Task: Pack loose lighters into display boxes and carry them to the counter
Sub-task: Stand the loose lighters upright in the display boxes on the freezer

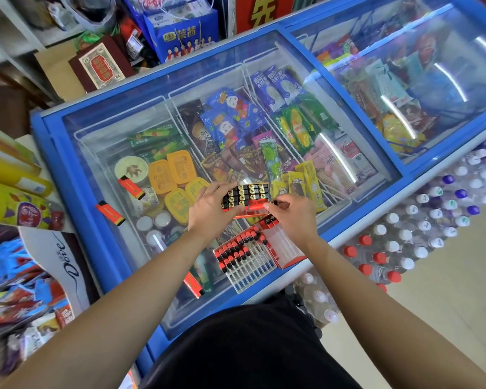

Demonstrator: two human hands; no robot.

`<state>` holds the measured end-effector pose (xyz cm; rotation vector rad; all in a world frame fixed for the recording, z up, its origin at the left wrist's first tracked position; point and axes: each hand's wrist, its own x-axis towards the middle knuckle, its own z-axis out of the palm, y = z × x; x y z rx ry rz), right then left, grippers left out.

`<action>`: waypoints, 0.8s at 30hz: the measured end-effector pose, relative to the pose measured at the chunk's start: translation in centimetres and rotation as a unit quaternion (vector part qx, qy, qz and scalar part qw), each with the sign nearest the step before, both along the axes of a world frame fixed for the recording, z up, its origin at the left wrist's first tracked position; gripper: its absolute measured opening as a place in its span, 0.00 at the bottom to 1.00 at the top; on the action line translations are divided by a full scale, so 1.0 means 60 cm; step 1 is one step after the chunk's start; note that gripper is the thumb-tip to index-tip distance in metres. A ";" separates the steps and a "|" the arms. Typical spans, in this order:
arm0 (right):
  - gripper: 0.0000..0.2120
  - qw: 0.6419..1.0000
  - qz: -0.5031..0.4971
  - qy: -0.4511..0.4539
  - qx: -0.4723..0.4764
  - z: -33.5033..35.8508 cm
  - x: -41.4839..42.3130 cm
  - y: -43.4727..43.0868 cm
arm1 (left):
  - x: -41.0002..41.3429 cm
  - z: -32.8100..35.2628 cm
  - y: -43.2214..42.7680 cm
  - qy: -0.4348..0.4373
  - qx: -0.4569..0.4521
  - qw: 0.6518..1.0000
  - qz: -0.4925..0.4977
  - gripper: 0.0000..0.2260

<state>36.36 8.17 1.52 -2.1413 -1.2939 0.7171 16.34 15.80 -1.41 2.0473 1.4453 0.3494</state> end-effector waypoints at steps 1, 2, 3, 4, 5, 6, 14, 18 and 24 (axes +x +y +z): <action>0.12 1.000 -0.002 0.000 0.001 -0.004 -0.003 0.002 | 0.000 0.001 0.000 0.001 0.000 1.000 -0.001 0.26; 0.12 1.000 -0.002 -0.001 -0.002 -0.008 -0.007 0.004 | -0.001 0.003 0.000 0.003 0.000 1.000 -0.002 0.26; 0.11 1.000 0.004 -0.010 -0.006 -0.013 -0.012 0.004 | -0.001 0.004 -0.001 0.004 -0.001 1.000 -0.003 0.26; 0.11 1.000 0.014 -0.024 -0.009 -0.017 -0.017 0.004 | -0.001 0.005 -0.001 0.004 -0.001 1.000 -0.003 0.26; 0.11 0.999 0.024 -0.037 -0.008 -0.019 -0.021 0.005 | -0.001 0.006 -0.002 0.004 -0.002 1.000 -0.003 0.26; 0.11 0.998 0.033 -0.045 -0.003 -0.020 -0.025 0.006 | -0.001 0.007 -0.002 0.005 -0.003 1.000 -0.003 0.26; 0.13 0.993 0.080 -0.011 0.082 -0.025 -0.025 -0.015 | -0.002 0.006 -0.001 0.005 0.004 1.000 -0.007 0.26; 0.13 0.972 0.164 -0.127 0.107 -0.039 -0.028 -0.030 | -0.004 0.007 0.000 0.003 -0.005 1.000 -0.013 0.27; 0.16 0.970 0.194 -0.143 0.034 -0.050 -0.039 -0.057 | -0.061 0.006 0.001 -0.093 -0.063 0.993 -0.041 0.33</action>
